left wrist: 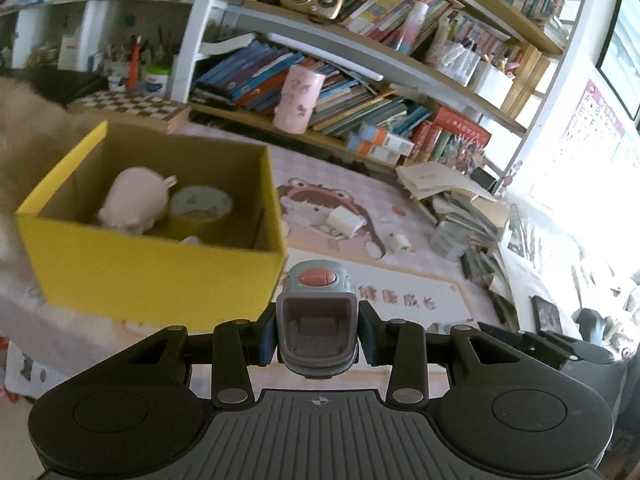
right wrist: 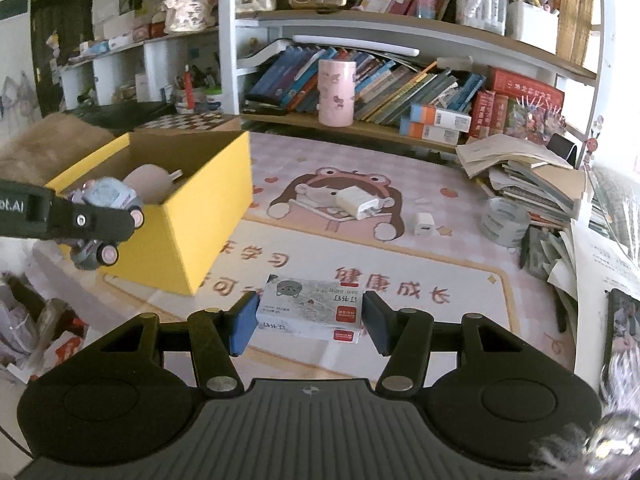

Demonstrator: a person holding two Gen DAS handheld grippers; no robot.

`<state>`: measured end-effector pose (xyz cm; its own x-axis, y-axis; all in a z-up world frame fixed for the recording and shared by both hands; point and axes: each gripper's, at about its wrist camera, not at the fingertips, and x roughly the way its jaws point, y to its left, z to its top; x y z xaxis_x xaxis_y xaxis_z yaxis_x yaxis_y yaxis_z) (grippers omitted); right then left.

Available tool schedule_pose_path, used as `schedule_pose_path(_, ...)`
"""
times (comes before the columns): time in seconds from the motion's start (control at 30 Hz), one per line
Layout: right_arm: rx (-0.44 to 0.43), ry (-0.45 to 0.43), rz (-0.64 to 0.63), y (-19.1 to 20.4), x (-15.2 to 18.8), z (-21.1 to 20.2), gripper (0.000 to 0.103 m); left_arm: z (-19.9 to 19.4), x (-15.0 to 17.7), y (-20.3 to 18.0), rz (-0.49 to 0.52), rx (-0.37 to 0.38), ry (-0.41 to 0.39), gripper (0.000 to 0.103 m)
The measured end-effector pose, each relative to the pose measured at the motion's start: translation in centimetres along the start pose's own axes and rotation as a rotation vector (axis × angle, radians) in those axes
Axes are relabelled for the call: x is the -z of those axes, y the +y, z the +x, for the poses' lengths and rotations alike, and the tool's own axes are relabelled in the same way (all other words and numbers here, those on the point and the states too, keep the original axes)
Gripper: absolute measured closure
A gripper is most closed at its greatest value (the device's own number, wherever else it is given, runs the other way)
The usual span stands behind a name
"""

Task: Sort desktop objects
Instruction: 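Lift the grey-purple device and white medicine box with both tools, then carry the device and medicine box over the yellow box with both tools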

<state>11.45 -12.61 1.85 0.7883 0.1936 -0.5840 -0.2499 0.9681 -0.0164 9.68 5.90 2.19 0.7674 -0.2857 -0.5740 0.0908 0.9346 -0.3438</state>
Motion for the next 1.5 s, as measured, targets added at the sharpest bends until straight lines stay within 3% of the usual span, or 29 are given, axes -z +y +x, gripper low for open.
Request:
schedule_pose_path(0.37, -0.026, 0.007, -0.054, 5.6, 1.1, -2.0, 0.050, -3.6, 2.1, 3.4, -0.023, -0.002, -0.008, 0.064)
schedule_pose_path(0.67, -0.069, 0.017, -0.086, 9.1, 1.6, -2.3, 0.050, -6.0, 3.4, 6.0, -0.058, -0.045, -0.014, 0.064)
schedule_pose_path(1.2, -0.175, 0.058, -0.161, 13.0, 1.5, -1.5, 0.050, -8.5, 5.0, 9.0, -0.126, -0.109, -0.032, 0.064)
schedule_pose_path(1.5, -0.201, 0.090, -0.189, 13.5, 1.1, -0.1, 0.050, -7.5, 4.6, 9.6, -0.141, -0.123, -0.006, 0.064)
